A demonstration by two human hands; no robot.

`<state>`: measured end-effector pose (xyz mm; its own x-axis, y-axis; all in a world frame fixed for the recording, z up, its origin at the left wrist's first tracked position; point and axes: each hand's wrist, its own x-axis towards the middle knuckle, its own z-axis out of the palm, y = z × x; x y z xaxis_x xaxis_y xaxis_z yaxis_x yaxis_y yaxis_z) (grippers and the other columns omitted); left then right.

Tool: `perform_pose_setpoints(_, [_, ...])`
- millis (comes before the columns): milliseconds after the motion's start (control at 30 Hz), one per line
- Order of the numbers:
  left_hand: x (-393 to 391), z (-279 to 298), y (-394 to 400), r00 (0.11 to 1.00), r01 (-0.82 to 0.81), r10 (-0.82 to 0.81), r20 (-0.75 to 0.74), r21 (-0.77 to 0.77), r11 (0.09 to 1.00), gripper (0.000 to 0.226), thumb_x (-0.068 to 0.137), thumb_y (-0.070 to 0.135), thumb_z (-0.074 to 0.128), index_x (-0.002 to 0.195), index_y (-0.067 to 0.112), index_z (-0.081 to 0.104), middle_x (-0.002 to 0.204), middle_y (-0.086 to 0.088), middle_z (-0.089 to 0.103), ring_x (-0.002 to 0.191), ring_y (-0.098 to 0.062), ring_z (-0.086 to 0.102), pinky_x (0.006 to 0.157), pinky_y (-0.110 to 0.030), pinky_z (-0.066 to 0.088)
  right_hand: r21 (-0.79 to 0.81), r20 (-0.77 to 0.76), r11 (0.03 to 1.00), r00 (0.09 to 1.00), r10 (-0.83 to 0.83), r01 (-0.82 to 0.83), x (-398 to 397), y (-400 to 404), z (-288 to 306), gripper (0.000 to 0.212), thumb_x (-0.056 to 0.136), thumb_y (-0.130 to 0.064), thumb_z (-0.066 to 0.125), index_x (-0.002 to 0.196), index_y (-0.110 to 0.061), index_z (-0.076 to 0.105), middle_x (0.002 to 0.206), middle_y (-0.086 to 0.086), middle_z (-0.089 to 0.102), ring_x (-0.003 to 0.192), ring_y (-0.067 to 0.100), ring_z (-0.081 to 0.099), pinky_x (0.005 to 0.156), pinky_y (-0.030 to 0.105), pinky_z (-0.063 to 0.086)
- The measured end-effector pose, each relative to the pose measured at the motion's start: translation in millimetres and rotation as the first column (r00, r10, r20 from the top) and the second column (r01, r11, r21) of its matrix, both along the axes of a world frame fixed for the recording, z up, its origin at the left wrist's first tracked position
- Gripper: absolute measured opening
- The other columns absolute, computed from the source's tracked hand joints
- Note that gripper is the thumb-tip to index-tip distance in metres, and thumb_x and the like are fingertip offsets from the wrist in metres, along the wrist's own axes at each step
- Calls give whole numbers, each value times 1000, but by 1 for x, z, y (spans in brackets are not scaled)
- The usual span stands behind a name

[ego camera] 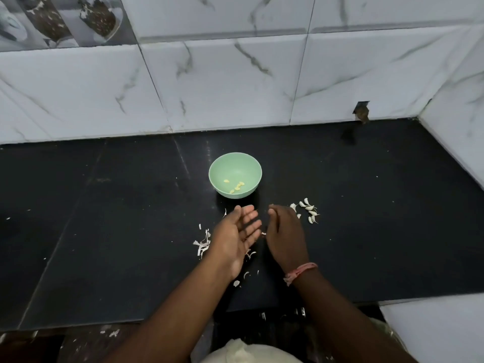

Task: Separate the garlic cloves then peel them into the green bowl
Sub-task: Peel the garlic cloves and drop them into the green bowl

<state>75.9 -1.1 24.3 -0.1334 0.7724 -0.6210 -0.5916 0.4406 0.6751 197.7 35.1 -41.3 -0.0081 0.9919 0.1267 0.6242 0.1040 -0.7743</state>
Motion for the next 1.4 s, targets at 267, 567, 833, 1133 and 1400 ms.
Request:
perform_pose_setpoints(267, [50,-24,44,973,203,-218,-70,-172,964,33,106,23,46,133,10,59,135,-11,61,116,-30,61,90,-37,51,-10,489,989,864,-121,145,72,54,-3,30,89,-25,49,99,-14,76,97,12,71,98,33,62,85,41,39])
perform_pose_setpoints(567, [81,-34,66,972,234,-234,18,-106,966,37,107,18,41,142,10,51,122,-4,65,111,-23,63,81,-29,53,-34,632,996,774,-40,80,80,70,-11,11,84,-17,67,83,-7,72,90,16,64,87,39,59,76,42,45])
perform_pose_setpoints(833, [76,-38,62,980,192,-195,-30,-84,978,29,106,12,40,126,11,62,100,1,72,86,-12,70,71,-24,56,-19,579,999,815,-29,49,60,56,-9,10,80,-15,69,88,-12,65,91,12,66,89,36,60,77,41,43])
perform_pose_setpoints(1133, [56,-51,55,930,79,-107,-351,-92,993,24,99,7,51,103,15,73,99,-6,75,90,-20,71,81,-26,58,-110,320,969,915,245,-221,23,23,-16,23,84,-8,47,89,-5,69,84,15,67,79,34,61,69,30,39])
perform_pose_setpoints(1400, [31,-48,29,690,122,-206,-693,-169,978,27,89,4,53,95,17,76,86,-1,75,63,-7,69,53,-18,49,-371,-30,907,979,203,-200,12,16,-8,25,92,-3,55,68,2,62,65,20,68,52,25,67,50,35,51])
